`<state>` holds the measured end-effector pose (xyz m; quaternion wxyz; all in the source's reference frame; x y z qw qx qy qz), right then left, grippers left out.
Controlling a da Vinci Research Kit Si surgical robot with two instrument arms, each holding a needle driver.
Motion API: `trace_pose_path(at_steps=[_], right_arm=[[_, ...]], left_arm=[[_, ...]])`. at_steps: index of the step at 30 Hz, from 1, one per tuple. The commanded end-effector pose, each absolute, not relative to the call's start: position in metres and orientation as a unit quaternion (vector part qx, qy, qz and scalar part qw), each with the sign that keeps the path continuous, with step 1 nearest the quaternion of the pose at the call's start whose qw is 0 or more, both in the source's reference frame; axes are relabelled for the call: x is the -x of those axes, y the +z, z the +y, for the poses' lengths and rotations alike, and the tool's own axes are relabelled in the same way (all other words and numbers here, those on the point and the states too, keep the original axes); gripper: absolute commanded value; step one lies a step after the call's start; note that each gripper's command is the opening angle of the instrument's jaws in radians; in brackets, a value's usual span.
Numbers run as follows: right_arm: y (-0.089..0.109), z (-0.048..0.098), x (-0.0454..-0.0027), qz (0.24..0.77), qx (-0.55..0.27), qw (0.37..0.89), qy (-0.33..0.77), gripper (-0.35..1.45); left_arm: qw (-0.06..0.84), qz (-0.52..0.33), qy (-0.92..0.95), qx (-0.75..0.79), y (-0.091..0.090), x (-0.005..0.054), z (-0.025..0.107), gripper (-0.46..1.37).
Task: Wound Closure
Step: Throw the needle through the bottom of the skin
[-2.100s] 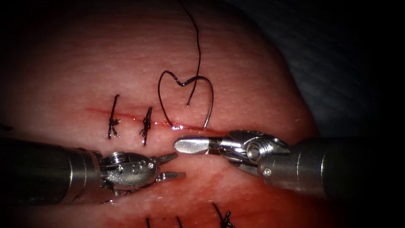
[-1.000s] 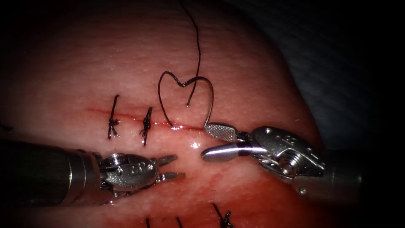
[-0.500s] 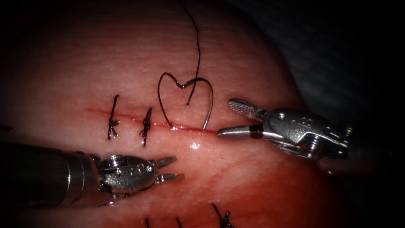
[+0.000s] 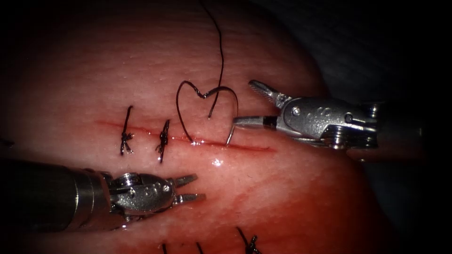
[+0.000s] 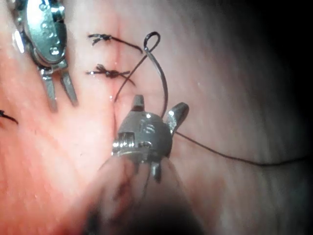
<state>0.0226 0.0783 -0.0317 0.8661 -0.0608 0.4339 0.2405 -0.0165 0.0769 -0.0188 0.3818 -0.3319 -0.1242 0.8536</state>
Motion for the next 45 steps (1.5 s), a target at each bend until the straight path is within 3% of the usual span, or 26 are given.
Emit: trace_pose_path(at_steps=[1,12,15,17,19,20,31,37,45], right_arm=[[-0.0316,0.0786,-0.0230,0.425,0.077,0.872,0.233,0.60],[-0.0304,0.0793,-0.0249,0.414,0.098,0.880,0.212,0.58],[-0.0301,0.0793,-0.0254,0.411,0.105,0.882,0.203,0.48],[-0.0300,0.0793,-0.0255,0.411,0.106,0.882,0.204,0.29],[-0.0301,0.0791,-0.0255,0.412,0.108,0.882,0.201,-0.21],[-0.0301,0.0791,-0.0255,0.411,0.106,0.883,0.200,-0.35],[-0.0304,0.0788,-0.0254,0.418,0.088,0.885,0.188,-0.35],[-0.0299,0.0792,-0.0260,0.454,0.084,0.868,0.180,-0.35],[-0.0297,0.0790,-0.0295,0.491,0.104,0.848,0.172,-0.35]], left_arm=[[0.380,-0.126,0.854,0.333,-0.0189,0.0164,0.0768,0.14],[0.380,-0.126,0.854,0.333,-0.0189,0.0163,0.0768,0.13],[0.380,-0.126,0.854,0.333,-0.0189,0.0163,0.0768,0.13],[0.380,-0.126,0.854,0.334,-0.0189,0.0163,0.0767,0.13],[0.379,-0.126,0.854,0.334,-0.0189,0.0162,0.0767,0.12],[0.379,-0.127,0.854,0.334,-0.0189,0.0162,0.0767,0.12],[0.381,-0.124,0.851,0.339,-0.0190,0.0160,0.0771,0.11],[0.370,-0.096,0.841,0.382,-0.0198,0.0153,0.0794,-0.27],[0.359,-0.096,0.844,0.388,-0.0211,0.0148,0.0793,-0.28]])
